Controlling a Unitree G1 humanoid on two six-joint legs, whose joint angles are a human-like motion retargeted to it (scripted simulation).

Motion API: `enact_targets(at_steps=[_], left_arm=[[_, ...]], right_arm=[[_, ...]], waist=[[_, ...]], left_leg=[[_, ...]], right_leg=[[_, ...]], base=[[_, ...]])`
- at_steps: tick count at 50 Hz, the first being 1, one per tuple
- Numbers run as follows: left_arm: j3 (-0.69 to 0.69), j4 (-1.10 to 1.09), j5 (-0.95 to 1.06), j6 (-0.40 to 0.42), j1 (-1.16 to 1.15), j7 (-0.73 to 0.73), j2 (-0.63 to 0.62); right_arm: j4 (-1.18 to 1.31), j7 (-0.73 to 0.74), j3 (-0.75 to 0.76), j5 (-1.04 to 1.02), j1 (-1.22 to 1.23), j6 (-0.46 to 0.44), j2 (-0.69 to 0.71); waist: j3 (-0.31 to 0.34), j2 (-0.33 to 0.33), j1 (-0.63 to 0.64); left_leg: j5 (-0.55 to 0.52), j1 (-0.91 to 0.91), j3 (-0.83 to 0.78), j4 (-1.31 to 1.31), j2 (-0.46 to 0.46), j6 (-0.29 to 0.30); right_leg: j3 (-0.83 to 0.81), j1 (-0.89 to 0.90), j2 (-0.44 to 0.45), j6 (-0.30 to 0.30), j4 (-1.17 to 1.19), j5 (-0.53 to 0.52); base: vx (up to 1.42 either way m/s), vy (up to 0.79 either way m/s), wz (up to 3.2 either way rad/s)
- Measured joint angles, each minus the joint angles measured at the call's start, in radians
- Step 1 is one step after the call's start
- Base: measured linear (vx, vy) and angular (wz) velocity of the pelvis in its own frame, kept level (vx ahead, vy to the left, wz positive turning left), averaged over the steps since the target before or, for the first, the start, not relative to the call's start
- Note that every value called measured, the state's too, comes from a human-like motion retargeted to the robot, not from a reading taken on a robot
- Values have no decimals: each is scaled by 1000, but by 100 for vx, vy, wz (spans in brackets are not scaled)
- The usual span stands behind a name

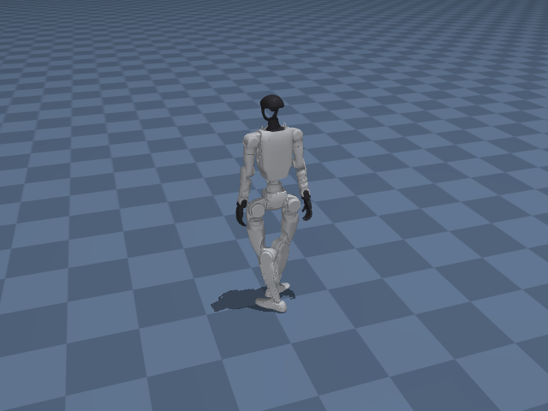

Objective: Upper body actions

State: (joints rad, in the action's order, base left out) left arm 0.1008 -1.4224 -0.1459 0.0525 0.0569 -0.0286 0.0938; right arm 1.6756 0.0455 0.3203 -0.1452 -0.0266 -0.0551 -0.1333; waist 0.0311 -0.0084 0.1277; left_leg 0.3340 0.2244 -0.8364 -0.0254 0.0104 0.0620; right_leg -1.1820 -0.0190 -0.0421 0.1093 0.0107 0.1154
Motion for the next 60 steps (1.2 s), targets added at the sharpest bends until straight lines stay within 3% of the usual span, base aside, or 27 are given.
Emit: enact_targets(at_steps=[4,7,10,13,15,17,19,20,25,26,29,33,38,40,44,48,52,60], left_arm=[[44,-87,-19,-30,-52,-12,1],[80,-143,2,-57,-91,-31,7],[109,-163,29,-68,-124,-51,14],[131,-156,38,-71,-146,-62,14],[142,-150,41,-71,-153,-64,10],[149,-142,46,-68,-153,-67,2],[148,-133,50,-62,-155,-68,-6],[146,-128,51,-59,-155,-68,-10],[120,-99,24,-57,-140,-56,-5],[115,-93,22,-57,-134,-55,-3],[107,-80,20,-58,-117,-51,4],[105,-74,20,-61,-95,-48,14],[96,-74,17,-69,-78,-46,15],[90,-79,13,-70,-79,-45,7],[87,-99,-13,-71,-95,-15,-8],[72,-95,-58,-68,-80,-2,1],[32,-95,-124,-79,-59,5,25],[52,-74,-78,-73,-26,20,24]], right_arm=[[-98,-8,-33,-11,40,5,17],[-188,-18,-67,-14,61,23,43],[-267,-26,-111,-24,73,43,63],[-316,-37,-156,-60,80,57,60],[-327,-38,-174,-92,90,61,55],[-313,-27,-185,-117,108,58,45],[-288,-14,-190,-116,120,50,40],[-272,-9,-189,-110,126,45,37],[-191,-23,-159,-37,133,26,23],[-176,-25,-152,-28,134,21,18],[-138,-18,-137,-21,134,13,5],[-102,2,-126,-42,126,7,-13],[-62,11,-86,-68,93,2,-44],[-43,18,-67,-71,74,0,-60],[4,55,-48,-61,39,-22,-90],[24,113,-28,27,35,-21,-80],[24,51,0,84,-7,-13,-46],[8,39,-9,30,-27,21,29]], waist=[[-31,21,-13],[-30,-1,-13],[-6,-59,-5],[20,-118,12],[33,-132,18],[45,-122,13],[55,-108,17],[60,-102,19],[84,-90,21],[89,-85,20],[108,-78,13],[131,-79,5],[127,-48,1],[113,-36,10],[50,8,-60],[39,27,-90],[-18,43,-96],[-26,53,-114]], left_leg=[[-87,23,-31,-31,21,20],[-206,47,-63,-97,30,6],[-336,64,-73,-220,33,-56],[-424,30,-20,-419,50,-161],[-404,-3,20,-538,72,-146],[-367,-60,131,-604,82,-94],[-341,-132,283,-601,32,-66],[-327,-163,344,-591,8,-70],[-311,-226,446,-427,-11,-215],[-322,-245,492,-397,-20,-221],[-344,-293,609,-339,-37,-215],[-330,-308,636,-279,-37,-219],[-398,-278,816,-134,-83,-140],[-451,-257,809,-89,-95,-172],[-398,-187,659,-61,-47,-174],[-362,-128,596,-18,-50,-180],[-320,-117,551,2,-59,-187],[-266,-97,498,6,-59,-180]], right_leg=[[99,14,6,-18,32,33],[172,8,-8,-20,33,48],[248,-11,-61,-22,38,58],[313,-30,-127,-24,45,61],[356,-37,-143,-22,49,61],[398,-46,-131,-14,44,54],[443,-53,-111,-5,35,41],[466,-57,-103,0,31,34],[574,-63,-83,14,27,7],[597,-64,-76,16,26,0],[660,-69,-63,20,23,-18],[721,-82,-64,19,20,-40],[803,-104,-28,15,15,-51],[873,-104,-20,9,26,-49],[951,-98,-1,-19,53,-44],[1019,-88,5,-35,82,-40],[1064,-59,8,-53,94,-42],[1117,-46,10,-81,100,-60]], base=[[12,-24,-97],[14,-27,-118],[15,-25,-125],[13,-22,-139],[8,-21,-138],[4,-16,-140],[3,-15,-162],[4,-16,-176],[6,-12,-168],[8,-11,-189],[7,-9,-164],[10,-4,-159],[18,7,-169],[27,14,-157],[36,21,-113],[18,16,-109],[25,9,-81],[9,4,-44]])
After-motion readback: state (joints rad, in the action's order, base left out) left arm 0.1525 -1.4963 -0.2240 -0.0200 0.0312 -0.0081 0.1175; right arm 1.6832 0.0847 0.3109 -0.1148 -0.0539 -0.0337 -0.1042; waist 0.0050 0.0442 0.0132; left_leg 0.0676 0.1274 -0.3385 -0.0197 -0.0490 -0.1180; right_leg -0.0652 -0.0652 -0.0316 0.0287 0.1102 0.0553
